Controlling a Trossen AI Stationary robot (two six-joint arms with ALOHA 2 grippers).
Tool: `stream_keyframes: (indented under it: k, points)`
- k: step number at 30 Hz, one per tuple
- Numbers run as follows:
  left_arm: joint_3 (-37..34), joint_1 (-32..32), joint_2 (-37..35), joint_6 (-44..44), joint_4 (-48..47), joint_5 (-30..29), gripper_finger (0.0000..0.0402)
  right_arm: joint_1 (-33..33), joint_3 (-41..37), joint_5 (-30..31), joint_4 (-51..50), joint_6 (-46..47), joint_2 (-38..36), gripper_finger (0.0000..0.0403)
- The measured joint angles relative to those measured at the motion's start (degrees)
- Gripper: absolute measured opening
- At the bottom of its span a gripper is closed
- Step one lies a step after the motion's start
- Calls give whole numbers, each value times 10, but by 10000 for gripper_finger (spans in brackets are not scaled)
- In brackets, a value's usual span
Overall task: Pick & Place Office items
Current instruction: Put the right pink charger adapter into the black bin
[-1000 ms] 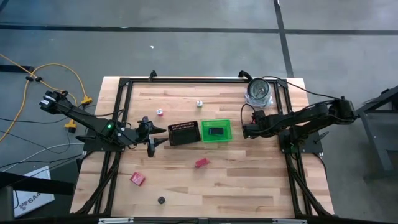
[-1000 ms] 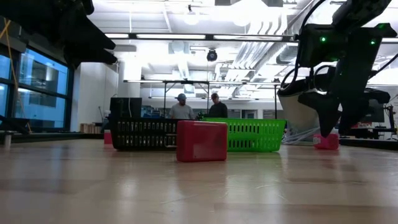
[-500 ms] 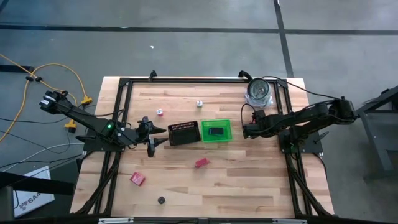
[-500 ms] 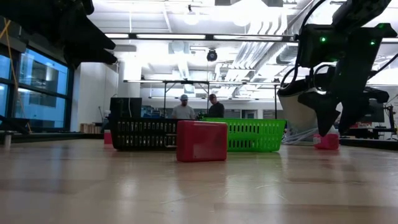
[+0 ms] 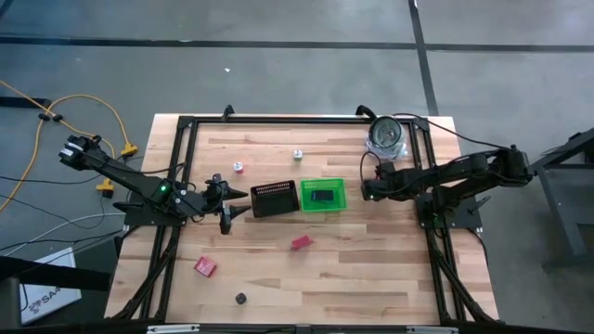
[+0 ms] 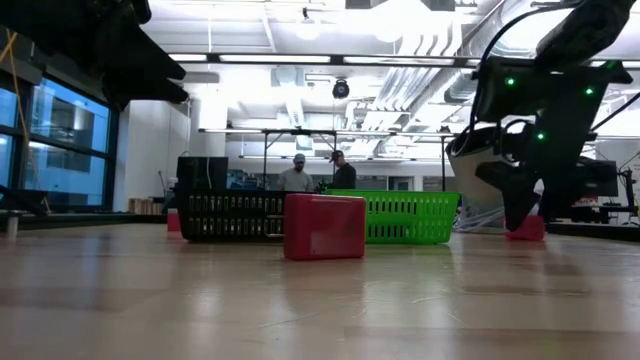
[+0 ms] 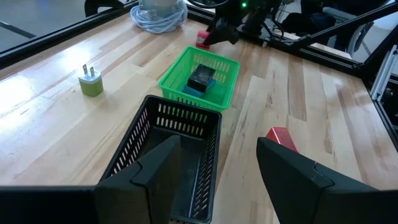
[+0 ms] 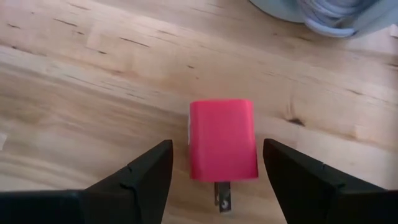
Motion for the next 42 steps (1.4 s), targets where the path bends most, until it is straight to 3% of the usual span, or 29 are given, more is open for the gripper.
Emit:
stream_keyframes:
  k: [27,42]
  points:
    - [0,0,0,0,0,0,204,-24,0,-14,16,-32,0,234]
    - [0,0,0,0,0,0,204,-24,0,-13,16,-32,0,164]
